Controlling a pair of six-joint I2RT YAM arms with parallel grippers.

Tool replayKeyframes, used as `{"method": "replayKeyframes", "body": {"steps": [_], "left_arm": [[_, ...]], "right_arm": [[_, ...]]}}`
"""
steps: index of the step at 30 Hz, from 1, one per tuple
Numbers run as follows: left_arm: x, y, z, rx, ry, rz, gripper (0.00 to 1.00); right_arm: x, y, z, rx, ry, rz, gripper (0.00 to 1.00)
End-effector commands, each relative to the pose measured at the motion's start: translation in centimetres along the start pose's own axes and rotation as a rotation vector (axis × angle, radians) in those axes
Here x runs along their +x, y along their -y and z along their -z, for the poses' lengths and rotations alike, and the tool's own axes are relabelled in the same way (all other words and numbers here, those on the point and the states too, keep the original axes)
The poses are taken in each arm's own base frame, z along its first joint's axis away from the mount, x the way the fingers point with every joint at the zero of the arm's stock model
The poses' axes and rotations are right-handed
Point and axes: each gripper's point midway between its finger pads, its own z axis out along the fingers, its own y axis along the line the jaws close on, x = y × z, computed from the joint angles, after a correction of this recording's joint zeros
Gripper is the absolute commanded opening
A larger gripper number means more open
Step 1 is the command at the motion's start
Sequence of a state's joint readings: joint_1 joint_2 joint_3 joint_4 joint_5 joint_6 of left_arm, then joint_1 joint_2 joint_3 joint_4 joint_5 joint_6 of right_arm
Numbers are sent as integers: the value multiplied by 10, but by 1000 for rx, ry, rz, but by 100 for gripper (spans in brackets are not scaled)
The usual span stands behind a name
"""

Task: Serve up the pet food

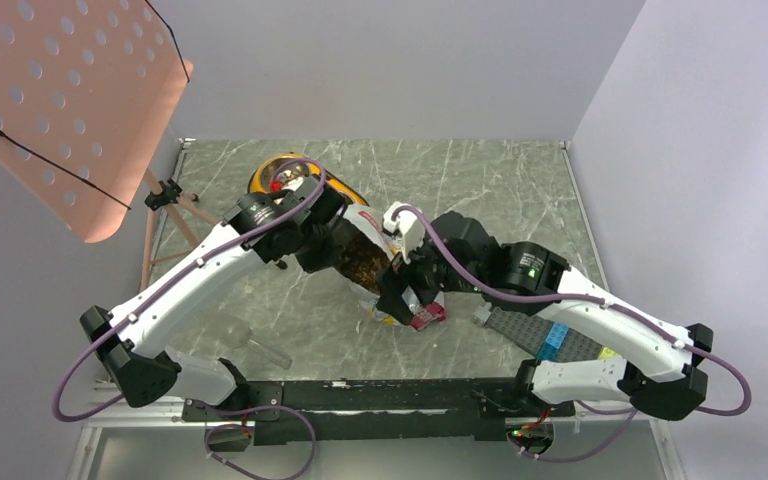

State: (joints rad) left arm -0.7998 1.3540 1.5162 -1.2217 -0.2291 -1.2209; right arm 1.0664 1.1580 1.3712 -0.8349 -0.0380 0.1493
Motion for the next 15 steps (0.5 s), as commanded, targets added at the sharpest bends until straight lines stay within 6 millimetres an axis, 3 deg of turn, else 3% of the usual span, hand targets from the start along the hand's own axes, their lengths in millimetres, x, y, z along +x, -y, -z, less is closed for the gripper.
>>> {"method": "replayKeyframes", "body": {"steps": [1,5,9,12,15], "left_arm": [[-21,33,25,104,39,137,0],[-23,49,29,134,16,157,0],[-21,55,27,152,-8,149,0],[-14,50,22,159,-28,152,0],[-14,45,20,167,-24,177,0]], "right_arm": [[27,-17,-3,0,-57,-50,100],[33,11,-5,256,-56,-67,100],[26,37,16,439,-5,-175,100],[23,41,32,444,59,-226,100],[45,32,29,364,18,-200,100]]}}
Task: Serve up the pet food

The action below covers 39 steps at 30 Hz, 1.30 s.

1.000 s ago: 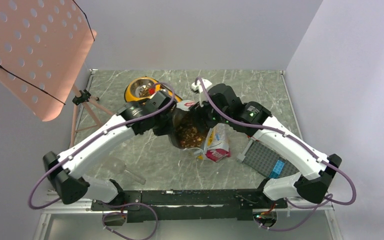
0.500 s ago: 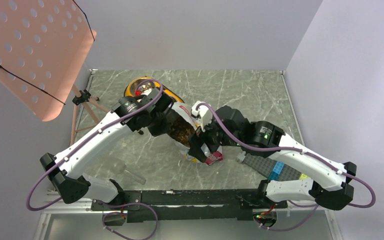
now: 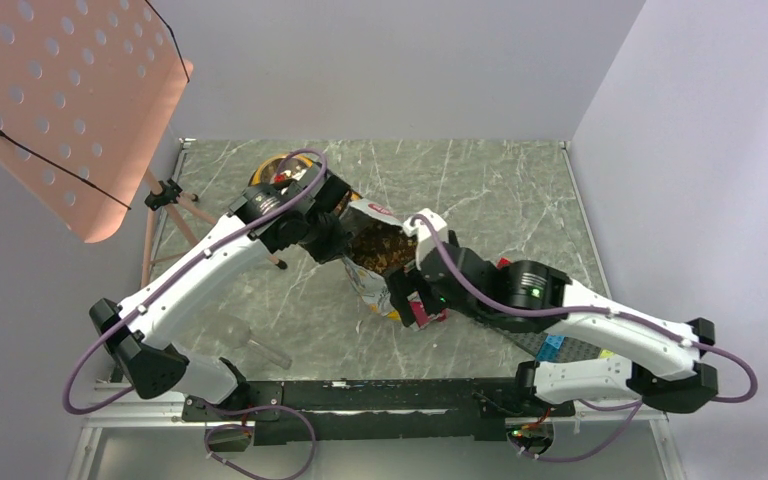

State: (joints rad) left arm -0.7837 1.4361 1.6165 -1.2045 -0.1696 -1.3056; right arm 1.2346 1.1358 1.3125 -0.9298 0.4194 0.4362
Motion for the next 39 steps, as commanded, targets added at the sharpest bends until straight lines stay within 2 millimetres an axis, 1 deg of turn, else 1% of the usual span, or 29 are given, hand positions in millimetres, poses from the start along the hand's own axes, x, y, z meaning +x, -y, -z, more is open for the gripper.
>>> {"method": "replayKeyframes", "body": {"steps": [1,3,5,9,11,14,16,19,22,25,26,28,31,32,33,34,35,36,38,39], "left_arm": [[-8,12,21,122,13,77,0],[-11,12,22,121,19,87,0],[-12,11,24,103,22,86,0],[-12,12,22,89,13,82,0],[-12,13,20,93,8,85,0],[-11,14,19,98,0,95,0],[-11,14,19,99,-1,100,0],[-10,14,18,95,-8,102,0],[-9,13,19,89,-15,108,0],[-6,13,19,90,-31,131,0],[-5,13,19,90,-36,140,0],[-5,14,19,90,-42,153,0],[-10,14,20,91,-30,156,0],[-14,13,20,94,-27,155,6],[-18,12,20,101,-30,158,18],[-27,13,20,115,-28,174,36],[-33,12,20,119,-30,191,49],[-40,13,21,126,-27,206,55],[-53,17,22,142,-9,221,57],[-57,21,23,153,-13,222,57]], "right_arm": [[19,17,18,2,2,-41,100],[26,12,20,-36,-16,-42,97],[26,9,24,-70,-7,-60,94],[20,2,38,-149,45,-111,93],[22,0,41,-176,49,-128,93],[34,0,35,-160,8,-138,93],[37,2,30,-134,-10,-140,93],[35,4,24,-93,-17,-144,89],[28,5,19,-76,18,-152,87],[18,4,5,-48,52,-132,82],[14,4,0,-29,58,-120,79],[7,8,-7,27,73,-101,61],[-4,15,-11,83,102,-72,26],[-4,15,-11,81,108,-60,17],[-5,14,-11,70,114,-47,8],[-3,12,-11,51,112,-31,0],[-1,9,-11,26,105,-12,0],[2,5,-11,-3,101,8,0],[3,0,-10,-42,100,34,0],[2,0,-9,-48,102,37,0]]}}
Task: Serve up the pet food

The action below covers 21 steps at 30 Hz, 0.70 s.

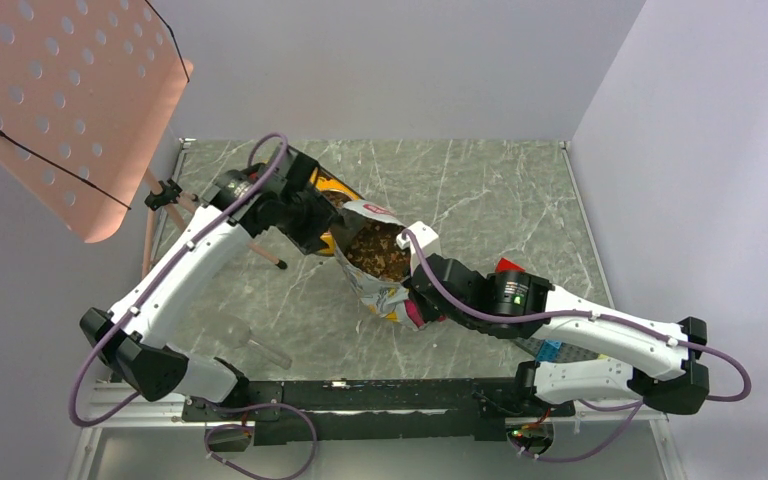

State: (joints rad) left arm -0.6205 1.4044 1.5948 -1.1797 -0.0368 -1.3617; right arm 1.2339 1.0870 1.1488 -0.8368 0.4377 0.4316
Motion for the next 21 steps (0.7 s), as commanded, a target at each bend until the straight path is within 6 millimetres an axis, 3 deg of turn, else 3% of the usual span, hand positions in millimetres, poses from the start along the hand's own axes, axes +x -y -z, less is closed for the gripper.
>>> {"method": "replayKeyframes", "body": {"steps": [1,10,15,18,21], "left_arm": [[-22,34,19,126,10,24,57],[-27,57,5,139,-11,1,55],[-40,68,27,236,73,-15,60],[-50,73,44,302,140,-2,77],[-51,73,47,320,143,40,83]], "right_arm": [[-28,-9,11,-75,114,24,0],[-28,-10,9,-80,115,28,0],[-26,-8,10,-73,115,23,0],[-26,-6,11,-69,118,22,0],[-26,-6,10,-64,120,25,0]]}}
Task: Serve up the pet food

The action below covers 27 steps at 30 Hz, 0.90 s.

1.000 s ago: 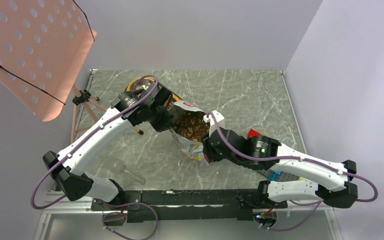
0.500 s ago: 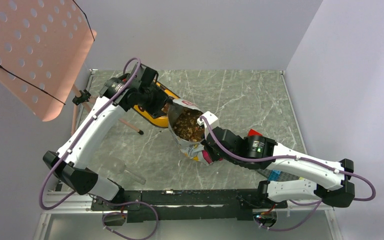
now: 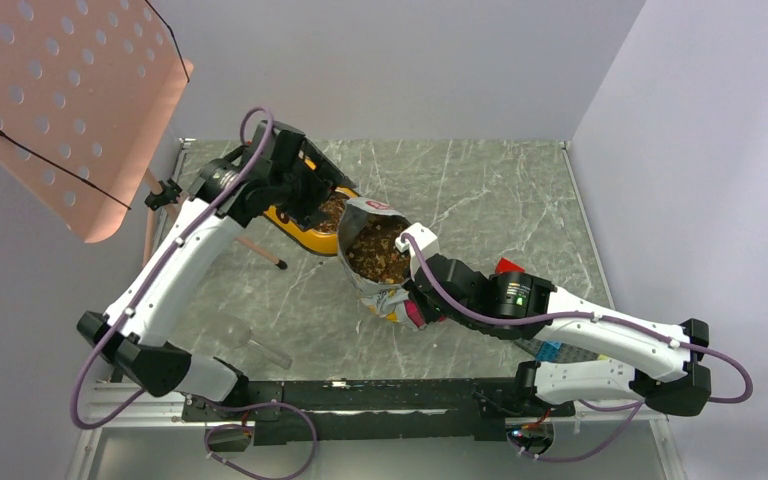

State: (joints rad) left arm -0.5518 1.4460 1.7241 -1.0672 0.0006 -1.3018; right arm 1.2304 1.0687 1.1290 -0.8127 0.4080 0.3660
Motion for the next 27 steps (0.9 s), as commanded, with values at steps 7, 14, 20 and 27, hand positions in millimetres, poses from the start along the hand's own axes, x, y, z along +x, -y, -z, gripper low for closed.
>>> {"method": "replayKeyframes", "body": {"steps": [7,14,20,27], "left_arm": [[-7,4,2,-56,-10,164,69],[9,3,-18,-131,-87,180,68],[14,10,-23,-99,-64,136,52],[13,24,-28,-17,-54,123,7]], "right_arm": [[-32,-4,7,-22,124,-25,0],[-33,-3,7,-16,129,-33,0],[-32,0,8,-7,134,-31,0],[-28,0,4,0,115,-13,0]]}}
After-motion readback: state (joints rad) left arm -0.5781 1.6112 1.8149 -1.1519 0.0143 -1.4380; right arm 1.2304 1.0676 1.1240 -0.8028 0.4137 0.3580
